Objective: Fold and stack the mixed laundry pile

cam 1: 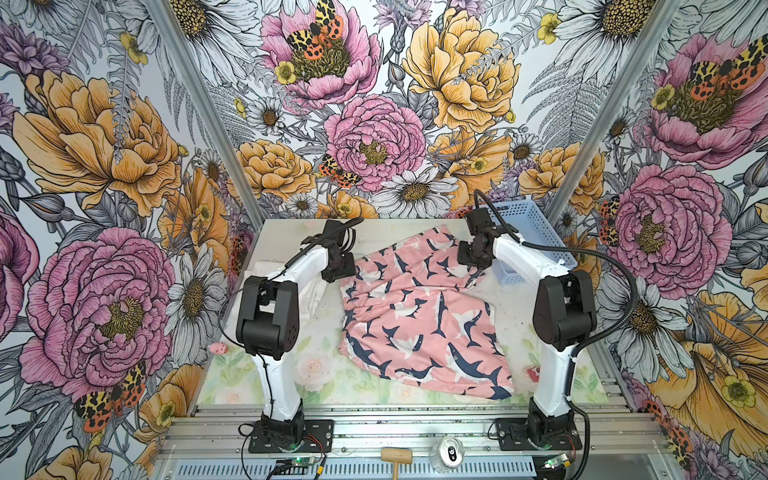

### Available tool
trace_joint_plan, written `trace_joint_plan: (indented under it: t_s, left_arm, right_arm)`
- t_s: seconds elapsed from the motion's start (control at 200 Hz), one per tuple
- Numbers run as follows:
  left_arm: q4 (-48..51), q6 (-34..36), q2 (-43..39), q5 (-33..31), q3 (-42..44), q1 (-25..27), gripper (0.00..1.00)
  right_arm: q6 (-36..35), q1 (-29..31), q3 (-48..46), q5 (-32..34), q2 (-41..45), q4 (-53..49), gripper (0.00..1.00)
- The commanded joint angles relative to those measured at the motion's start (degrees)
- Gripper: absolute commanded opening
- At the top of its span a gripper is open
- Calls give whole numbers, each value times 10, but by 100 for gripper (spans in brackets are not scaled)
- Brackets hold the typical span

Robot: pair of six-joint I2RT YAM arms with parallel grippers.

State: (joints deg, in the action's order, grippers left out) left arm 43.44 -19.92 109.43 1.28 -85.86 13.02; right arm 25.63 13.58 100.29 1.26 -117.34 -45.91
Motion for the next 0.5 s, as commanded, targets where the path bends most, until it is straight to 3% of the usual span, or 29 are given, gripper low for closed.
trace_joint_plan:
  t_s: [0.0, 0.16, 0.345, 0.495]
  left_arm:
    - [-2, -17, -12, -7, -15, 9, 56]
    - [-3, -22, 50, 23, -41, 24, 56]
    - [-2, -5, 133, 37, -70, 11, 54]
    - [33, 33, 180, 6, -113, 0, 53]
  right_arm:
    - [-33, 0, 51, 6, -75, -2, 43]
    - [-40, -5, 84, 26, -126, -19, 43]
    - [-39, -10, -7, 55, -92, -19, 39]
    - [-32, -23, -59, 77, -73, -19, 39]
